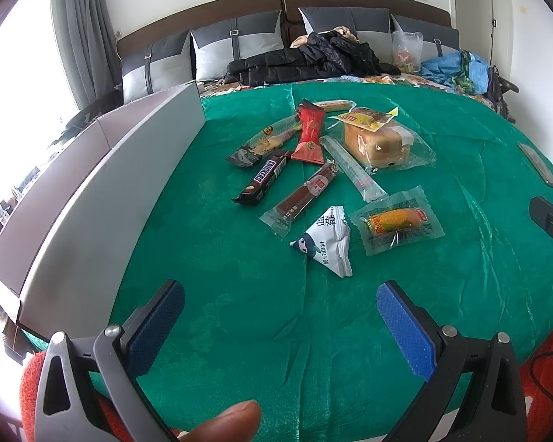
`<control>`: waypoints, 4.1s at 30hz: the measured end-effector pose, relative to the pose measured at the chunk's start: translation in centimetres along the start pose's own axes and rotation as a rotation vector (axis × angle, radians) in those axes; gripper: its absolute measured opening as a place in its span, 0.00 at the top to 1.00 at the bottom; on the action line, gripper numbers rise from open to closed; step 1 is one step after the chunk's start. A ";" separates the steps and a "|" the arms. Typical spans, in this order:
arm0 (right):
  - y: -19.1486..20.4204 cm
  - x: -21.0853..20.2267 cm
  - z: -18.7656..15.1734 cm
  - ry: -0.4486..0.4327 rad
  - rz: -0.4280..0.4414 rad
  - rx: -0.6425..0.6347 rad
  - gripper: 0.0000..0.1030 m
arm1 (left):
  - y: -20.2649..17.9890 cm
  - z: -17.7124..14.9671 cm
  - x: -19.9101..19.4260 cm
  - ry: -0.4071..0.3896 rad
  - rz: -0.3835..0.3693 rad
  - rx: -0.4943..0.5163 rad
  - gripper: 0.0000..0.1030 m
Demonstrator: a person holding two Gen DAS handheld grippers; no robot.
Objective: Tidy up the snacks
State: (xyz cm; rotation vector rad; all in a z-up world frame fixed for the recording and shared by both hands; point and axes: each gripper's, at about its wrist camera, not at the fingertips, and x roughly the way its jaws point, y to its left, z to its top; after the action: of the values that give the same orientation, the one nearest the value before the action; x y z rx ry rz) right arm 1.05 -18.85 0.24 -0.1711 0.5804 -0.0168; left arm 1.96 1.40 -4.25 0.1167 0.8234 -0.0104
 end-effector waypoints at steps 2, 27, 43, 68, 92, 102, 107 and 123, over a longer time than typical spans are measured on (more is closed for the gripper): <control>0.0 0.0 0.0 0.000 0.000 0.001 0.07 | 0.0 0.0 0.2 0.007 -0.002 -0.001 0.00; -0.1 1.4 -0.5 0.061 0.015 0.013 0.07 | 1.1 -1.0 4.5 0.167 -0.063 -0.051 0.00; -1.8 5.5 -2.8 0.318 0.046 0.124 0.07 | 1.1 -1.6 6.2 0.234 -0.072 -0.035 0.00; -1.7 7.3 -4.1 0.425 0.053 0.126 0.06 | 1.6 -1.9 6.3 0.240 -0.101 -0.051 0.00; -1.4 7.2 -4.3 0.388 0.026 0.150 0.06 | 0.4 4.1 8.2 0.194 -0.151 -0.110 0.00; -1.3 7.4 -4.0 0.393 0.027 0.151 0.06 | 6.4 2.5 7.5 0.198 -0.018 -0.114 0.00; -1.3 7.4 -4.0 0.392 0.027 0.151 0.06 | 7.6 2.9 6.6 0.155 -0.144 -0.124 0.00; -1.2 7.4 -4.2 0.381 0.030 0.146 0.06 | 2.8 2.8 9.0 0.184 -0.203 0.025 0.08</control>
State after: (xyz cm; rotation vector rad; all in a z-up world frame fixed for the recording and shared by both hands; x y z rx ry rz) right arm 5.01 -21.20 -7.02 -0.0153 0.9590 -0.0632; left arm 10.31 4.23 -8.67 0.0576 1.0167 -0.2035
